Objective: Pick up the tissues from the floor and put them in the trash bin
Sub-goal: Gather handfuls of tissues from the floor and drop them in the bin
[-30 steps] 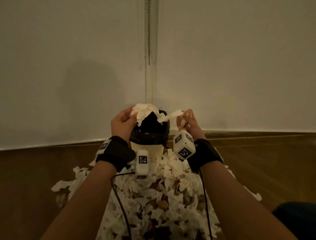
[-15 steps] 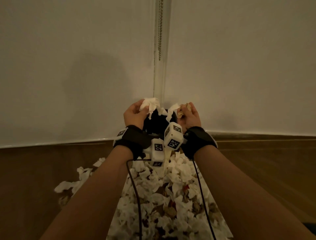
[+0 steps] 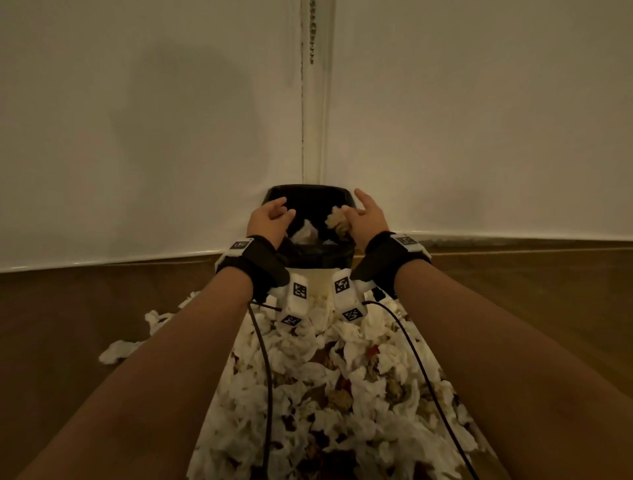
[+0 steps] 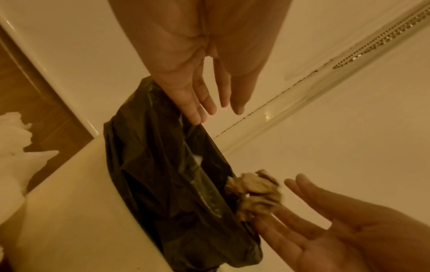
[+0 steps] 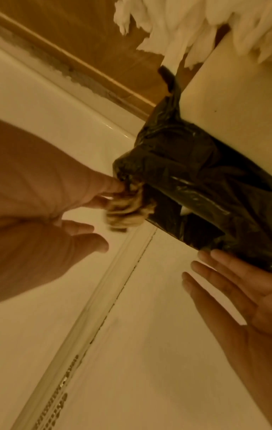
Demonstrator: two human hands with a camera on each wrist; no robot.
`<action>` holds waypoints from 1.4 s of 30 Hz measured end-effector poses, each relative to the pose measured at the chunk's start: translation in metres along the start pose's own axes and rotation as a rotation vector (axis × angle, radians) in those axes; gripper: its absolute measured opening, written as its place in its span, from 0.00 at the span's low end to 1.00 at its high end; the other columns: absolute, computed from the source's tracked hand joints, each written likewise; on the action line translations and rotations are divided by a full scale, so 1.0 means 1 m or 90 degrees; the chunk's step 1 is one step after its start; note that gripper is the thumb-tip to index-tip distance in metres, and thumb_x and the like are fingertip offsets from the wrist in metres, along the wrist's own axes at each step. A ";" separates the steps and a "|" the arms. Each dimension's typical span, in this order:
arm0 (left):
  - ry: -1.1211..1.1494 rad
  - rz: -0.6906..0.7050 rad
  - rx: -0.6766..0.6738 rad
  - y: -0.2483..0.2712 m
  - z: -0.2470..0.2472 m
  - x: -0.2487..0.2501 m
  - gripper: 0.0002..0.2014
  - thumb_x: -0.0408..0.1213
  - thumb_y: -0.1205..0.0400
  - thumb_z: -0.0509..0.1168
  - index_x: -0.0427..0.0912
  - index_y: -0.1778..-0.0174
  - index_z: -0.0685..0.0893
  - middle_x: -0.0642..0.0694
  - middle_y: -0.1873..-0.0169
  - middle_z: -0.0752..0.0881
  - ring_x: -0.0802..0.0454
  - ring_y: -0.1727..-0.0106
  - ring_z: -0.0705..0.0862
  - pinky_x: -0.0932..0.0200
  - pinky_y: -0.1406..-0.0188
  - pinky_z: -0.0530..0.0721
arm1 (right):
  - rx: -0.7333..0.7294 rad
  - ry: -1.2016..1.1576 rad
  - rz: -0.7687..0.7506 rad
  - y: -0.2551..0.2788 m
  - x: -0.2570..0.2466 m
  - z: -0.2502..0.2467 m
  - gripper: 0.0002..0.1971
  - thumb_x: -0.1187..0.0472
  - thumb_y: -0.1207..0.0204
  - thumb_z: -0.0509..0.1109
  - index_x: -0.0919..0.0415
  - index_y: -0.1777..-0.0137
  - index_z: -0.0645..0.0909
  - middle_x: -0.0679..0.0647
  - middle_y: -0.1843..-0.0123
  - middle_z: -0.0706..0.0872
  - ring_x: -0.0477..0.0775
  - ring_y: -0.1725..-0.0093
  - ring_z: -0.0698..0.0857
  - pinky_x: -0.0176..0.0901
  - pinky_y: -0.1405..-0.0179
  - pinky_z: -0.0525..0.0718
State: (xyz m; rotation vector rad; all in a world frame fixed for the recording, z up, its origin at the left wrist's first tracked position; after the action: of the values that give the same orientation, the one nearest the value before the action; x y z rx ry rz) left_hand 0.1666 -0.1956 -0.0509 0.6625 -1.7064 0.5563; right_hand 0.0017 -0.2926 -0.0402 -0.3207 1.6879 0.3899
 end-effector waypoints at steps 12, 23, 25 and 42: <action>-0.166 0.064 -0.128 0.066 0.018 -0.011 0.20 0.38 0.15 0.53 0.50 0.69 0.83 0.51 0.74 0.81 0.56 0.76 0.75 0.67 0.76 0.74 | 0.119 0.025 0.077 0.035 0.045 -0.040 0.13 0.64 0.18 0.57 0.60 0.57 0.83 0.51 0.70 0.82 0.48 0.71 0.80 0.36 0.70 0.80; -0.551 0.053 -0.456 0.168 0.088 -0.094 0.13 0.37 0.16 0.58 0.45 0.39 0.83 0.44 0.44 0.85 0.47 0.45 0.82 0.60 0.49 0.77 | -0.132 0.221 0.284 0.107 0.124 -0.056 0.06 0.65 0.21 0.67 0.65 0.50 0.83 0.56 0.64 0.90 0.48 0.70 0.87 0.38 0.73 0.85; -0.634 0.063 -0.522 0.185 0.101 -0.110 0.14 0.35 0.16 0.59 0.44 0.35 0.81 0.43 0.35 0.80 0.45 0.38 0.80 0.58 0.42 0.76 | -0.173 0.303 0.308 0.114 0.135 -0.058 0.06 0.66 0.23 0.69 0.65 0.50 0.85 0.58 0.58 0.90 0.52 0.63 0.88 0.41 0.65 0.88; -0.801 0.053 -0.562 0.209 0.112 -0.169 0.24 0.43 0.20 0.62 0.41 0.30 0.68 0.40 0.43 0.82 0.40 0.45 0.82 0.48 0.50 0.83 | -0.439 0.615 0.243 0.140 0.167 -0.032 0.12 0.64 0.21 0.68 0.58 0.40 0.86 0.56 0.35 0.82 0.59 0.38 0.82 0.41 0.49 0.82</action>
State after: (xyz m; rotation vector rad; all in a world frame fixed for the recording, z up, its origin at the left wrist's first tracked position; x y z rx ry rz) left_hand -0.0263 -0.0953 -0.2447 0.2388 -2.8223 -0.7653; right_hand -0.1113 -0.1779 -0.1904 -0.7803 2.5256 1.2589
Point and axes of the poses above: each hand's wrist, its own y-axis away from the middle knuckle, its own z-axis out of the palm, x = y × z, the point moved 5 cm from there along -y, towards the middle knuckle
